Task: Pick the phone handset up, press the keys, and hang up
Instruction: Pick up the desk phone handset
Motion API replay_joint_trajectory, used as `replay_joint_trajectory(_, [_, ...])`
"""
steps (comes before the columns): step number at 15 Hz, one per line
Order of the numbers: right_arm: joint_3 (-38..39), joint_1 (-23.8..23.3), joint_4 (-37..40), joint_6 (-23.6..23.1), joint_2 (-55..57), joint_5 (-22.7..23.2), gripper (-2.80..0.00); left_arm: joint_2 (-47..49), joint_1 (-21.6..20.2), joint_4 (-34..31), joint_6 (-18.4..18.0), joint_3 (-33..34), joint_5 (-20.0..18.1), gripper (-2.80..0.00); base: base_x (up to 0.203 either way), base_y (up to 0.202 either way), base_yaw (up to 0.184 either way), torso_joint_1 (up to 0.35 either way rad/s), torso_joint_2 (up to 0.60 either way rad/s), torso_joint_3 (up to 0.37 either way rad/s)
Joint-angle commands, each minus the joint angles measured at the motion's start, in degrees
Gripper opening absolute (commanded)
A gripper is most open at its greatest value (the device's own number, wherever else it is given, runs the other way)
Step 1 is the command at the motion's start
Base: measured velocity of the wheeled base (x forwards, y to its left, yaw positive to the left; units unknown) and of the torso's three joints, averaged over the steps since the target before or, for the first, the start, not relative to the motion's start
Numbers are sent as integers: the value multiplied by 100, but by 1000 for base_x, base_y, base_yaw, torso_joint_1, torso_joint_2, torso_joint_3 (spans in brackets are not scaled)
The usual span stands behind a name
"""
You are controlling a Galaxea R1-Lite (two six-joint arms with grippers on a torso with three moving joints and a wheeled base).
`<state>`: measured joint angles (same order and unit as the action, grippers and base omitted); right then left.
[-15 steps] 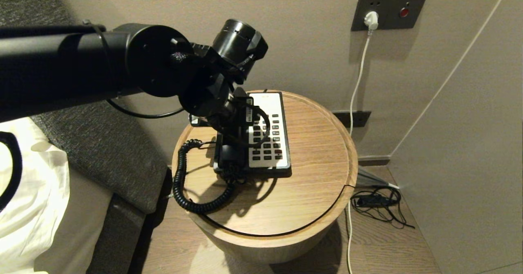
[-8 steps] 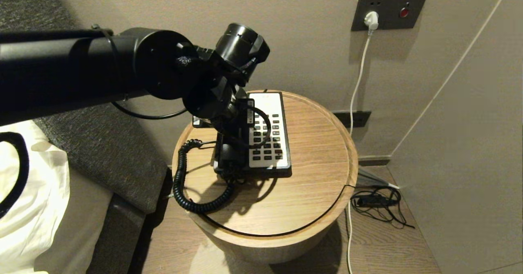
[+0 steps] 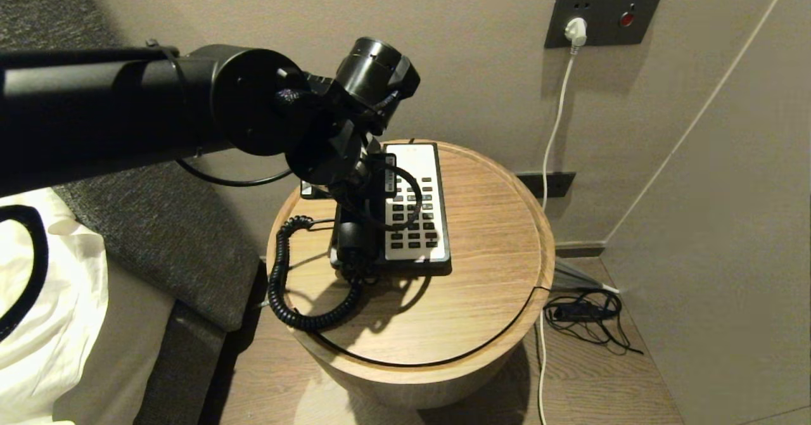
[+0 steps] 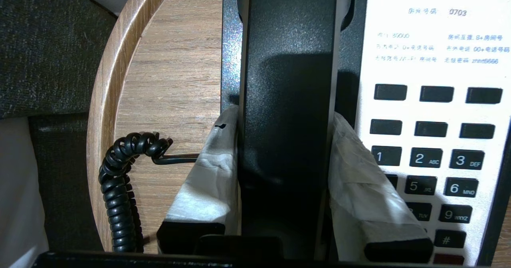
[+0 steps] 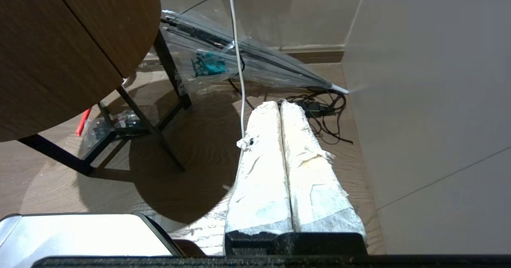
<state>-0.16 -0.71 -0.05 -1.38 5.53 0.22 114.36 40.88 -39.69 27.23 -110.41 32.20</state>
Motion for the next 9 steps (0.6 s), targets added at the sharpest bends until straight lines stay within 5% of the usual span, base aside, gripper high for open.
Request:
replay_joint_trajectory(1, [7,0,-7,-3,9,4,-280,-66,8,-21,21,2,32,-280,0,0,0,0,0,0])
replay_joint_trajectory(9, [7,0,-30,23,9,-22,-280,-1488,326,-328,17,64,13,-280,0,0,0,0,0,0])
